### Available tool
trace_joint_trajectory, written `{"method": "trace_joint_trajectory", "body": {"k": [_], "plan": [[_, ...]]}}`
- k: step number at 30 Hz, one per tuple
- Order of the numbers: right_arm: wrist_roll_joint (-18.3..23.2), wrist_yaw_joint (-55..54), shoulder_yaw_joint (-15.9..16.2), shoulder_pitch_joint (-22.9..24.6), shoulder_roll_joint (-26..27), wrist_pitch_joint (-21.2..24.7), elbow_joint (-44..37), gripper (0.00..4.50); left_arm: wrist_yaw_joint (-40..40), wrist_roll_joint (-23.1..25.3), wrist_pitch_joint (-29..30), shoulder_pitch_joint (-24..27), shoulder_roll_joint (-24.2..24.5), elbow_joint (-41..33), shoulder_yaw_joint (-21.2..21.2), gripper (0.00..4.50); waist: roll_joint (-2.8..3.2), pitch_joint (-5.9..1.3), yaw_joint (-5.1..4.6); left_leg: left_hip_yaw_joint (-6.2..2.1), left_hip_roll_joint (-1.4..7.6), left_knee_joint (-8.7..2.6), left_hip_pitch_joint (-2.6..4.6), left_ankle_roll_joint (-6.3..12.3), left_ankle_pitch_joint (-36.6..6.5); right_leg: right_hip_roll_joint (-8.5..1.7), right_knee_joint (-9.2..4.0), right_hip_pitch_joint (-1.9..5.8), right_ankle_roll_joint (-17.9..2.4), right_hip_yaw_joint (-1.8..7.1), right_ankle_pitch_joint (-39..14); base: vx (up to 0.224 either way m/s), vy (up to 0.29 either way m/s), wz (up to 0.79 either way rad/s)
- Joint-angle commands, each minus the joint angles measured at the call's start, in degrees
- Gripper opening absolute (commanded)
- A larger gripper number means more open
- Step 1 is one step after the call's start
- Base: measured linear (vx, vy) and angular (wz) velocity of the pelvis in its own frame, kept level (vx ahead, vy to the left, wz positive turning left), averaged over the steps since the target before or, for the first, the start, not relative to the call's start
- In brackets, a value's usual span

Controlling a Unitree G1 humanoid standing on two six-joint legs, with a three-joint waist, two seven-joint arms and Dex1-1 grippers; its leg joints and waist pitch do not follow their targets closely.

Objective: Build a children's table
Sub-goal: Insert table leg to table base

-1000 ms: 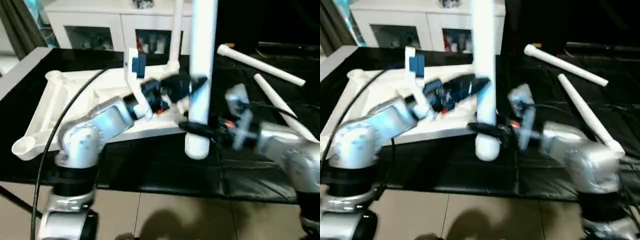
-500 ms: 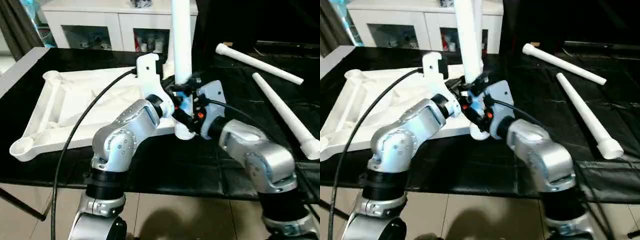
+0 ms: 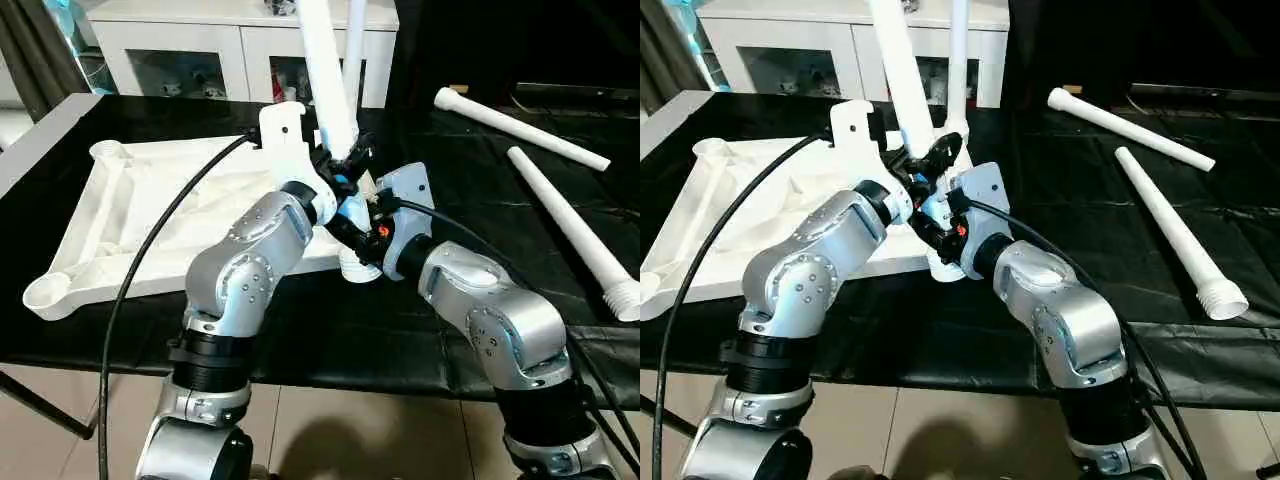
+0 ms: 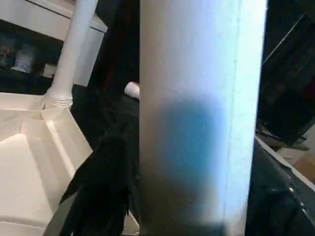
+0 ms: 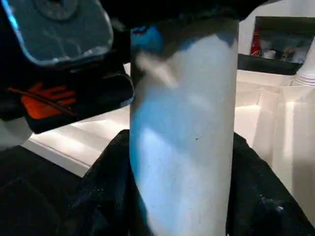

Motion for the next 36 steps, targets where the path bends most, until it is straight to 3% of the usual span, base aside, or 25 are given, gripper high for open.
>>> {"method": "trace_joint_trajectory", "body": {"k": [1,9,21,22,24,29,30,33,34,36], "plan": [[0.2,0.0,-0.3,-0.6,0.4,-1.8,-3.1,1.94,0.8,1.3,-0.6,0.0,0.1,0.8,0.7,2.46,-0.49,-3.87,-0.15,-1.48,3.99,-3.90,0.16,1.64,-1.6,-6.62,-4.03,3.49,-6.6,4.42,-5.8,0.000,0.000,0.00],[-0.2,0.0,-0.7,-0.5,0.9,-2.0,-2.9,1.94,0.6,1.6,-1.0,0.0,-0.4,0.7,1.2,1.90,-0.49,-3.91,-0.16,-1.49,3.99,-3.85,0.14,1.87,-1.1,-6.58,-3.90,3.48,-6.8,4.44,-4.7,0.000,0.000,0.00],[0.2,0.5,-1.7,-0.7,1.3,-2.3,-2.5,1.94,-0.3,2.3,-1.7,-0.1,-0.3,0.7,1.5,1.88,-0.39,-3.90,-0.19,-1.48,4.02,-3.85,0.21,1.88,-1.5,-6.58,-3.99,3.44,-6.7,4.43,-5.3,0.000,0.000,0.00],[0.2,0.5,-1.7,-0.7,1.3,-2.3,-2.5,2.28,-0.3,2.3,-1.7,-0.1,-0.3,0.7,1.5,1.88,-0.41,-3.93,-0.20,-1.52,4.05,-3.86,0.21,1.86,-1.4,-6.58,-3.93,3.46,-6.8,4.44,-4.9,0.000,0.000,0.00],[3.4,1.5,-3.8,-0.7,2.3,-1.0,-2.8,2.49,-1.5,2.4,-2.1,-0.6,0.6,1.1,1.7,1.88,-0.53,-3.90,-0.20,-1.47,4.01,-3.87,0.22,1.97,-1.6,-6.64,-4.00,3.46,-6.9,4.48,-5.0,0.000,0.000,0.00],[6.9,4.6,-6.2,-1.3,0.8,0.8,-3.5,2.99,-4.6,2.1,-3.0,-2.2,3.3,2.3,2.9,1.88,-0.32,-3.93,-0.18,-1.57,3.95,-3.92,0.31,2.35,-1.5,-6.51,-4.11,3.44,-5.8,4.33,-5.4,0.000,0.000,0.00],[10.2,6.5,-9.0,-2.0,-0.5,3.4,-3.6,3.07,-6.8,1.2,-3.0,-3.2,5.0,3.1,3.9,1.88,-0.36,-3.96,-0.14,-1.58,3.99,-3.93,0.38,2.20,-1.4,-6.49,-3.94,3.42,-5.9,4.36,-5.1,0.000,0.000,0.00],[13.7,9.2,-11.9,-2.6,-3.3,6.6,-3.7,3.25,-10.2,0.9,-2.8,-4.2,8.0,4.0,4.4,1.88,-0.24,-4.00,-0.01,-1.56,4.02,-3.86,0.40,2.37,-0.8,-6.49,-3.76,3.40,-6.3,4.38,-4.2,0.000,0.000,0.00],[14.0,10.6,-12.7,-2.8,-4.7,6.3,-3.6,3.35,-12.6,0.5,-2.4,-4.4,9.9,4.6,4.5,1.88,0.08,-4.08,0.16,-1.57,4.00,-3.78,0.51,2.25,-0.7,-6.50,-3.72,3.35,-6.6,4.34,-4.0,0.000,0.000,0.00],[14.1,11.5,-13.2,-3.0,-5.8,5.9,-3.6,3.52,-14.4,0.4,-2.2,-4.7,11.3,5.1,4.5,1.88,-0.02,-4.11,0.26,-1.53,3.87,-3.81,0.39,2.20,-0.2,-6.50,-3.62,3.43,-6.5,4.34,-3.6,0.000,0.000,0.00]]}}
